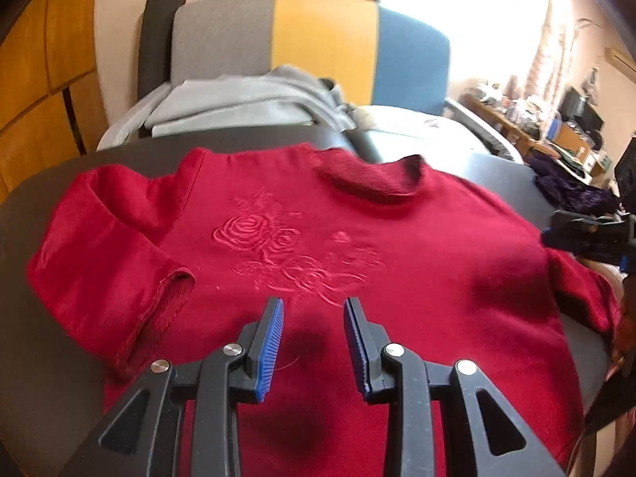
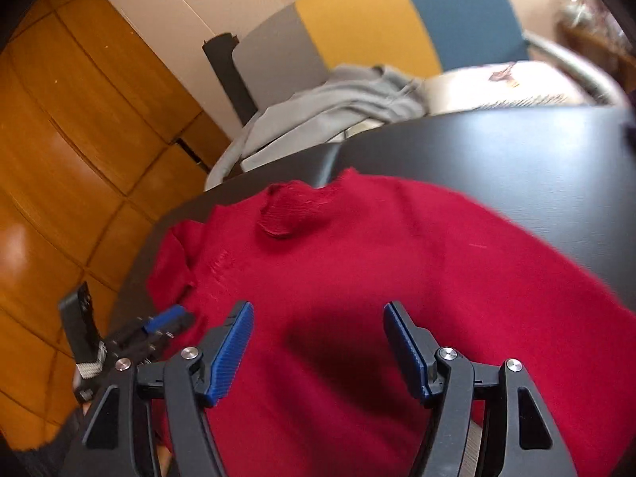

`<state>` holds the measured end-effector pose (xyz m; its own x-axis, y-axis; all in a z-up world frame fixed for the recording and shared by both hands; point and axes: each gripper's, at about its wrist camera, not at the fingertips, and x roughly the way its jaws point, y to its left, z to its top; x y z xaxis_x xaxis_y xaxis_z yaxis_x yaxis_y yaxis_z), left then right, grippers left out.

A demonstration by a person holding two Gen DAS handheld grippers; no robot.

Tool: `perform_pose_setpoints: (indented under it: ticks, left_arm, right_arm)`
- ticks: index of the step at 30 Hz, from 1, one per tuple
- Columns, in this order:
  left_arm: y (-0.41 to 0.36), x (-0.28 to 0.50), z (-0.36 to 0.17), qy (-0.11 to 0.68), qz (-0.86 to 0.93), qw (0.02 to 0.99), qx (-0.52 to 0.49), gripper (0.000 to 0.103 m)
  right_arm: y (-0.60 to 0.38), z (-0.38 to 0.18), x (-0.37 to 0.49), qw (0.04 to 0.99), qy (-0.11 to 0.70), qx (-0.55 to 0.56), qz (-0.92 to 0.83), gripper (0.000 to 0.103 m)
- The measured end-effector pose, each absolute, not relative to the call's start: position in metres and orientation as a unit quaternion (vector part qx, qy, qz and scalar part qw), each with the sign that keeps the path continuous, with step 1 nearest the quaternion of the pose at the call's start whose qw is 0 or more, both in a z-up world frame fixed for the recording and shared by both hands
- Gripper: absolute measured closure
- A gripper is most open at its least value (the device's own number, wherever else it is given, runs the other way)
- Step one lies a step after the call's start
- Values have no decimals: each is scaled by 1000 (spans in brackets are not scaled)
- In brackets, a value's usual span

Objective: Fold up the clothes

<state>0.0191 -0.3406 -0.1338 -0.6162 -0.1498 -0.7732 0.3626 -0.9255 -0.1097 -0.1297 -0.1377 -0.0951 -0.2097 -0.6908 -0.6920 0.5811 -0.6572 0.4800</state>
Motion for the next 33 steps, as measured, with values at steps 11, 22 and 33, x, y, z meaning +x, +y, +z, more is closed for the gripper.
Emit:
perform_pose_setpoints:
  ticks: [11,22,33]
  left_arm:
    - [-376,-27,-166,217,-885,161,380,67]
    - [-459,83,-132,321,-873,166,327,65]
    - [-505,127,-162,477,-803,151,323,58]
  right_arm:
    - [-201,-142,-207,336,48,431,-836,16]
    - [-217,-143,-209,354,122,412,-831,0]
    - [-221,-144,-210,348,140,407,-833,0]
